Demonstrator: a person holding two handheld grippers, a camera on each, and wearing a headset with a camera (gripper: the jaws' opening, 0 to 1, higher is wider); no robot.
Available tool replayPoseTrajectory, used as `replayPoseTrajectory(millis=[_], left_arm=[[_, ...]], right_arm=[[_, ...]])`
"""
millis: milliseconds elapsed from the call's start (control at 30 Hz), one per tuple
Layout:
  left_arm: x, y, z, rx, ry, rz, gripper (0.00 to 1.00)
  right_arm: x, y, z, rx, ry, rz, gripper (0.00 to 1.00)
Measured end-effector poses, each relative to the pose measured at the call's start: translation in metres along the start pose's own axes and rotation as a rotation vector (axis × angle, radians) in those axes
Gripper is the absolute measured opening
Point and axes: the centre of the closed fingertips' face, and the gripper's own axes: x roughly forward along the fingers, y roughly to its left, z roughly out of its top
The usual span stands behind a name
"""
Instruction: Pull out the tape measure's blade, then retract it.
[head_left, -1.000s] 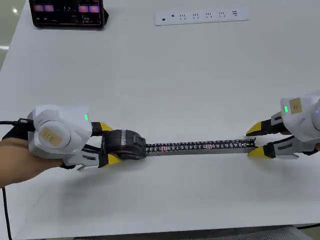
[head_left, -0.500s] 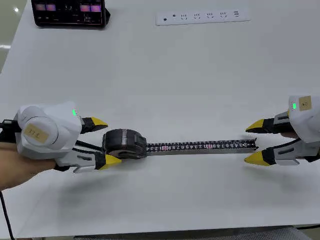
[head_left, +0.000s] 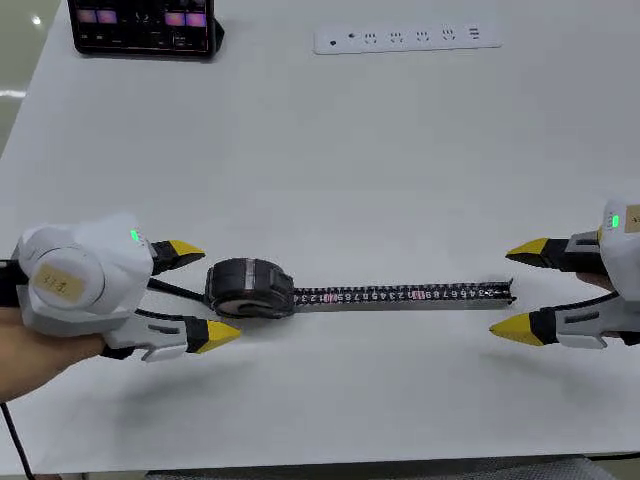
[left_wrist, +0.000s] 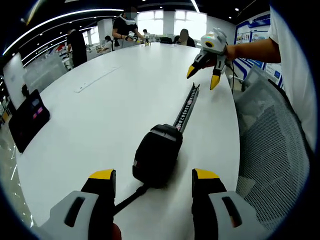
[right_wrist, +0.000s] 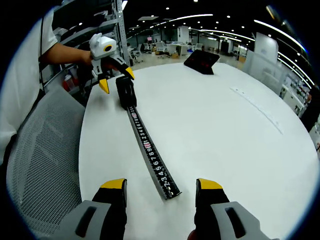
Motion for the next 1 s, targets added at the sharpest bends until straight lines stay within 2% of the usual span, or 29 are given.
replayPoseTrajectory(millis=[133, 300, 400, 867, 1000], left_arm=[[-0.003, -0.002, -0.001, -0.028, -0.010, 0.005, 0.59], [-0.009, -0.002, 0.001, -0.046, -0.029, 0.035, 0.62], [-0.012, -0.002, 0.000, -0.059, -0.042, 0.051, 0.64], [-0.023, -0.002, -0.009, -0.102, -0.056, 0.113, 0.69], [-0.027, -0.002, -0.009, -0.122, -0.075, 0.131, 0.71]], right_arm=[[-0.001, -0.001, 0.003, 0.015, -0.017, -0.024, 0.56], [0.000, 0.000, 0.003, 0.015, -0.015, -0.043, 0.61], [0.000, 0.000, 0.006, 0.034, -0.031, -0.054, 0.63], [-0.005, 0.006, 0.008, 0.077, -0.051, -0.092, 0.79], [-0.008, 0.009, 0.008, 0.089, -0.067, -0.104, 0.82]])
